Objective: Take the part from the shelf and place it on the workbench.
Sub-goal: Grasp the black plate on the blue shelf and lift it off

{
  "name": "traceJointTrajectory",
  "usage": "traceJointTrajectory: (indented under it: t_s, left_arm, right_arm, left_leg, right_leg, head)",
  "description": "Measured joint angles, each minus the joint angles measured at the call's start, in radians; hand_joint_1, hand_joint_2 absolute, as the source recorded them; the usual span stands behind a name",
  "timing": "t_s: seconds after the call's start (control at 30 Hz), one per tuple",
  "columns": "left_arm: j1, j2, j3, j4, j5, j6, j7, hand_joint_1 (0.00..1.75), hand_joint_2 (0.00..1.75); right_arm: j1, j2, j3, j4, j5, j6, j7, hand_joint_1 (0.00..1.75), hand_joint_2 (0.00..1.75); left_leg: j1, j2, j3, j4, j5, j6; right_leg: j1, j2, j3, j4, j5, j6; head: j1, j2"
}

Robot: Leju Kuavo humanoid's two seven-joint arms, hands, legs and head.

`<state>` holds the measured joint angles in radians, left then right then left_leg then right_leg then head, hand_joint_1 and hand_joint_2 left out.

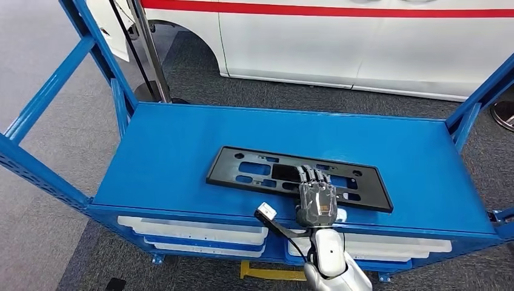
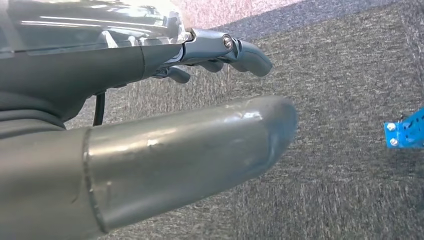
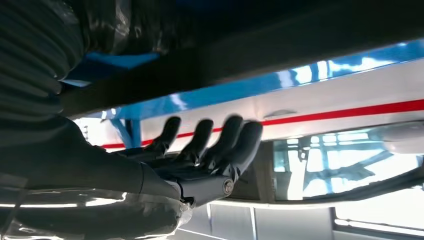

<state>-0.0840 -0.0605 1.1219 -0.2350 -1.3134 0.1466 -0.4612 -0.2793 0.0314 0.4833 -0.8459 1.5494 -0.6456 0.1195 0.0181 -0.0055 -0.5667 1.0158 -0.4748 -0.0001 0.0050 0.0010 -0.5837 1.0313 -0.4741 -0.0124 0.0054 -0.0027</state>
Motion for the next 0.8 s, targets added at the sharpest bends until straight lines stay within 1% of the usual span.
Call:
traceJointTrajectory:
  t_s: [0.03, 0.07, 0.1, 0.13, 0.17, 0.2, 0.23, 0.27, 0.3, 0.33, 0.37, 0.4, 0.43, 0.47, 0.53, 0.57, 0.6, 0.63, 0.67, 0.7, 0.73, 0.77, 0.8]
  left_arm:
    - [0.0, 0.0, 0.0, 0.0, 0.001, 0.0, 0.0, 0.0, 0.0]
    - [0.0, 0.0, 0.0, 0.0, 0.001, 0.0, 0.0, 0.0, 0.0]
    - [0.0, 0.0, 0.0, 0.0, 0.001, 0.0, 0.0, 0.0, 0.0]
    - [0.001, 0.001, 0.0, 0.0, 0.002, 0.0, -0.001, 0.0, 0.0]
    - [0.001, 0.001, 0.0, 0.0, 0.002, 0.0, -0.001, 0.0, 0.0]
    - [0.002, 0.002, 0.0, 0.0, 0.002, 0.0, -0.001, 0.0, 0.0]
    - [0.004, 0.002, 0.0, 0.0, 0.003, 0.0, -0.001, 0.0, 0.0]
    - [0.006, 0.002, 0.0, 0.0, 0.004, 0.0, -0.001, 0.0, 0.0]
    - [0.007, 0.002, 0.0, 0.0, 0.006, 0.0, -0.002, 0.0, 0.0]
    - [0.007, 0.002, 0.0, 0.0, 0.007, 0.0, -0.002, 0.0, 0.0]
    - [0.007, 0.002, 0.0, 0.0, 0.008, 0.0, -0.003, 0.0, 0.0]
    - [0.007, 0.002, 0.0, 0.0, 0.009, 0.0, -0.004, 0.0, 0.0]
    - [0.007, 0.002, 0.0, 0.0, 0.01, 0.0, -0.005, 0.0, 0.0]
    - [0.009, 0.002, 0.0, 0.0, 0.011, 0.0, -0.006, 0.0, 0.0]
    - [0.012, 0.001, 0.0, 0.0, 0.012, 0.0, -0.009, 0.0, 0.0]
    - [0.012, 0.001, 0.0, 0.0, 0.012, 0.0, -0.01, 0.0, 0.0]
    - [0.012, 0.001, 0.0, 0.0, 0.012, 0.001, -0.011, 0.0, 0.0]
    - [0.012, 0.001, 0.0, 0.0, 0.012, 0.001, -0.011, 0.0, 0.0]
    - [0.012, 0.001, 0.0, 0.0, 0.012, 0.002, -0.012, 0.0, 0.0]
    - [0.013, 0.001, 0.0, 0.0, 0.012, 0.002, -0.012, 0.0, 0.0]
    - [0.014, 0.001, 0.0, 0.0, 0.012, 0.002, -0.012, 0.0, 0.0]
    - [0.015, 0.0, 0.0, 0.0, 0.012, 0.003, -0.012, 0.0, 0.0]
    - [0.015, 0.0, 0.0, 0.0, 0.013, 0.003, -0.012, 0.0, 0.0]
  right_arm:
    - [-0.003, 0.0, -0.006, 0.0, -0.002, 0.004, -0.001, 1.75, 1.75]
    - [-0.006, 0.0, -0.011, 0.0, -0.004, 0.008, -0.001, 1.75, 1.75]
    - [-0.009, 0.0, -0.015, 0.0, -0.005, 0.011, -0.002, 1.75, 1.75]
    - [-0.012, 0.0, -0.018, 0.0, -0.005, 0.014, -0.004, 1.75, 1.75]
    - [-0.014, 0.0, -0.022, 0.0, -0.006, 0.016, -0.006, 1.75, 1.75]
    - [-0.016, 0.0, -0.025, 0.0, -0.006, 0.018, -0.008, 1.75, 1.75]
    - [-0.017, -0.001, -0.027, 0.0, -0.006, 0.021, -0.01, 1.75, 1.75]
    - [-0.019, -0.001, -0.03, 0.0, -0.006, 0.025, -0.011, 1.75, 1.75]
    - [-0.022, -0.002, -0.033, 0.0, -0.006, 0.03, -0.013, 1.75, 1.75]
    - [-0.026, -0.003, -0.036, 0.0, -0.008, 0.034, -0.016, 1.75, 1.75]
    - [-0.029, -0.004, -0.041, 0.0, -0.01, 0.038, -0.018, 1.75, 1.75]
    - [-0.032, -0.006, -0.047, -0.001, -0.013, 0.04, -0.02, 1.75, 1.75]
    - [-0.035, -0.008, -0.051, -0.002, -0.016, 0.042, -0.021, 1.75, 1.75]
    - [-0.035, -0.011, -0.056, -0.003, -0.019, 0.044, -0.023, 1.75, 1.75]
    - [-0.034, -0.016, -0.065, -0.007, -0.023, 0.049, -0.025, 1.75, 1.75]
    - [-0.033, -0.02, -0.069, -0.01, -0.025, 0.052, -0.027, 1.75, 1.75]
    - [-0.033, -0.022, -0.073, -0.013, -0.025, 0.056, -0.03, 1.75, 1.75]
    - [-0.031, -0.025, -0.076, -0.015, -0.026, 0.059, -0.033, 1.75, 1.75]
    - [-0.029, -0.027, -0.079, -0.017, -0.027, 0.062, -0.035, 1.75, 1.75]
    - [-0.025, -0.029, -0.081, -0.017, -0.027, 0.064, -0.037, 1.75, 1.75]
    - [-0.022, -0.03, -0.082, -0.017, -0.027, 0.064, -0.04, 1.75, 1.75]
    - [-0.018, -0.031, -0.083, -0.019, -0.03, 0.064, -0.043, 1.75, 1.75]
    - [-0.016, -0.032, -0.084, -0.023, -0.036, 0.064, -0.049, 1.75, 1.75]
  left_leg:
    - [0.001, 0.0, 0.0, 0.002, -0.003, -0.006]
    - [0.001, 0.001, -0.004, 0.014, -0.014, -0.011]
    - [0.002, 0.001, -0.017, 0.044, -0.034, -0.015]
    - [0.003, 0.001, -0.042, 0.097, -0.064, -0.018]
    - [0.004, 0.001, -0.074, 0.164, -0.096, -0.022]
    - [0.004, 0.001, -0.106, 0.227, -0.12, -0.024]
    - [0.004, 0.002, -0.127, 0.269, -0.129, -0.027]
    - [0.004, 0.002, -0.129, 0.272, -0.116, -0.028]
    - [0.004, 0.002, -0.111, 0.233, -0.084, -0.028]
    - [0.004, 0.002, -0.08, 0.166, -0.047, -0.027]
    - [0.003, 0.002, -0.047, 0.1, -0.022, -0.025]
    - [0.002, 0.002, -0.022, 0.05, -0.007, -0.02]
    - [0.0, 0.001, -0.009, 0.025, -0.005, -0.016]
    - [-0.002, 0.001, -0.006, 0.02, -0.01, -0.01]
    - [0.0, 0.002, -0.006, 0.016, -0.005, 0.001]
    - [0.002, 0.003, -0.006, 0.013, -0.002, 0.009]
    - [0.004, 0.004, -0.006, 0.011, 0.0, 0.015]
    - [0.005, 0.006, -0.006, 0.009, 0.002, 0.021]
    - [0.005, 0.007, -0.008, 0.009, 0.003, 0.024]
    - [0.005, 0.007, -0.009, 0.009, 0.003, 0.025]
    - [0.004, 0.007, -0.01, 0.009, 0.003, 0.025]
    - [0.004, 0.007, -0.009, 0.009, 0.003, 0.025]
    - [0.004, 0.006, -0.008, 0.009, 0.003, 0.025]
  right_leg:
    - [-0.002, -0.001, 0.003, -0.006, 0.003, -0.004]
    - [-0.005, -0.002, 0.007, -0.013, 0.006, -0.009]
    - [-0.007, -0.003, 0.011, -0.02, 0.01, -0.014]
    - [-0.008, -0.004, 0.013, -0.023, 0.011, -0.018]
    - [-0.007, -0.005, 0.013, -0.024, 0.011, -0.021]
    - [-0.006, -0.005, 0.012, -0.022, 0.011, -0.023]
    - [-0.006, -0.005, 0.011, -0.02, 0.009, -0.023]
    - [-0.006, -0.005, 0.011, -0.017, 0.007, -0.023]
    - [-0.006, -0.005, 0.012, -0.013, 0.004, -0.022]
    - [-0.007, -0.004, 0.013, -0.007, 0.0, -0.019]
    - [-0.005, -0.004, 0.012, 0.0, -0.005, -0.015]
    - [-0.003, -0.003, 0.01, 0.006, -0.009, -0.01]
    - [-0.002, -0.002, 0.008, 0.01, -0.011, -0.005]
    - [0.001, -0.002, 0.007, 0.011, -0.011, -0.001]
    - [0.0, 0.0, 0.007, 0.012, -0.012, 0.007]
    - [-0.001, 0.0, 0.003, 0.022, -0.021, 0.012]
    - [-0.002, 0.001, -0.008, 0.049, -0.041, 0.017]
    - [-0.005, 0.001, -0.029, 0.095, -0.07, 0.022]
    - [-0.006, 0.0, -0.058, 0.159, -0.104, 0.027]
    - [-0.009, 0.0, -0.089, 0.224, -0.132, 0.03]
    - [-0.01, 0.0, -0.113, 0.272, -0.146, 0.033]
    - [-0.011, 0.0, -0.119, 0.284, -0.139, 0.033]
    - [-0.012, 0.0, -0.105, 0.255, -0.112, 0.031]
  head:
    - [0.0, 0.0]
    - [0.0, 0.0]
    - [0.0, 0.0]
    - [-0.001, 0.0]
    - [-0.001, 0.0]
    - [-0.001, 0.0]
    - [-0.001, 0.0]
    - [-0.001, 0.0]
    - [-0.001, 0.0]
    - [-0.001, 0.0]
    - [-0.001, 0.0]
    - [0.0, 0.0]
    - [0.0, 0.0]
    - [0.0, 0.0]
    - [0.0, 0.0]
    - [0.001, 0.0]
    - [0.001, 0.0]
    - [0.001, 0.0]
    - [0.001, 0.0]
    - [0.001, 0.0]
    - [0.001, 0.0]
    - [0.001, 0.0]
    - [0.001, 0.0]
